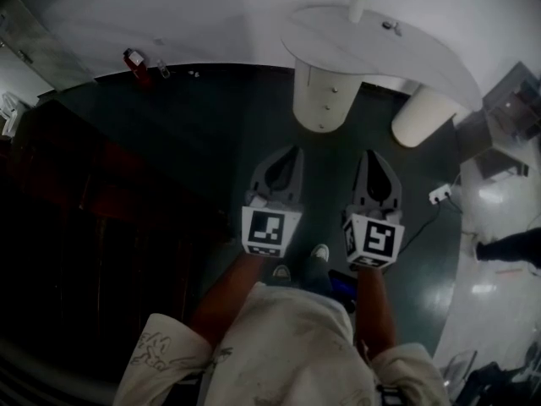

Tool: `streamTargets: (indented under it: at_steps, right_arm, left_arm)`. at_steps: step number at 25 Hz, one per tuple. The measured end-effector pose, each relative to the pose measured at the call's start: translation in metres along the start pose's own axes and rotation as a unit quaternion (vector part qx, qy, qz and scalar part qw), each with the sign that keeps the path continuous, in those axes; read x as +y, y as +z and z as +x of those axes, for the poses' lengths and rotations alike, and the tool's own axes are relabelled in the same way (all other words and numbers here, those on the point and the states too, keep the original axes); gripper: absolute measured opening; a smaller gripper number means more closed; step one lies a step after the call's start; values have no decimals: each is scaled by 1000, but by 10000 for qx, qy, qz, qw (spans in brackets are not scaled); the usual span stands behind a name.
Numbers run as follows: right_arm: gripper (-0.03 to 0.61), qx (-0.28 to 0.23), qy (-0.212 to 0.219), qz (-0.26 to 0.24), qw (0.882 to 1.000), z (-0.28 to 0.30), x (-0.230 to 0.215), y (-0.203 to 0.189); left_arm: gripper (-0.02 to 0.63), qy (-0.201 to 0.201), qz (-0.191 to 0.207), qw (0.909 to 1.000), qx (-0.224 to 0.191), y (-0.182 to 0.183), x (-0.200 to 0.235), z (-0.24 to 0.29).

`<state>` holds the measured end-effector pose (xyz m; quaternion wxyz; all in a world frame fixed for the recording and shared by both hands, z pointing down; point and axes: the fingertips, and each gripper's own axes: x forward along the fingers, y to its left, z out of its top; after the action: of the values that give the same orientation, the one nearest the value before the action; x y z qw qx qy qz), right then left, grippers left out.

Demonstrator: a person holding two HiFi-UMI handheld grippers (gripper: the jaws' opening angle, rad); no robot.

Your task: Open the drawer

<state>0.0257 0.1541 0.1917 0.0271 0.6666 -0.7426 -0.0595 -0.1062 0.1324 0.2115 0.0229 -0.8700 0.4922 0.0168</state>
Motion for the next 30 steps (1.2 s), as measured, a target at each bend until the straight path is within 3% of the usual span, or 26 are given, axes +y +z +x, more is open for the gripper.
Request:
streamTargets:
  at_steps: [6, 10, 22, 30]
  right_arm:
    - [5, -13, -3, 38, 10000, 43, -22, -8]
    - [5, -115, 134, -51, 9998, 77, -39, -9]
    - [5, 71, 410, 189, 9990, 172, -122, -29]
    - [5, 90, 448, 249, 9986, 208, -156, -47]
  left_arm:
    - [2, 24, 130, 9999, -33, -2, 6, 45]
    - [2, 80, 9, 10000, -33, -2, 10, 82]
    - [2, 393, 56, 9991, 148, -8, 0, 207]
    - [2, 494, 111, 9985, 216, -18, -4, 251]
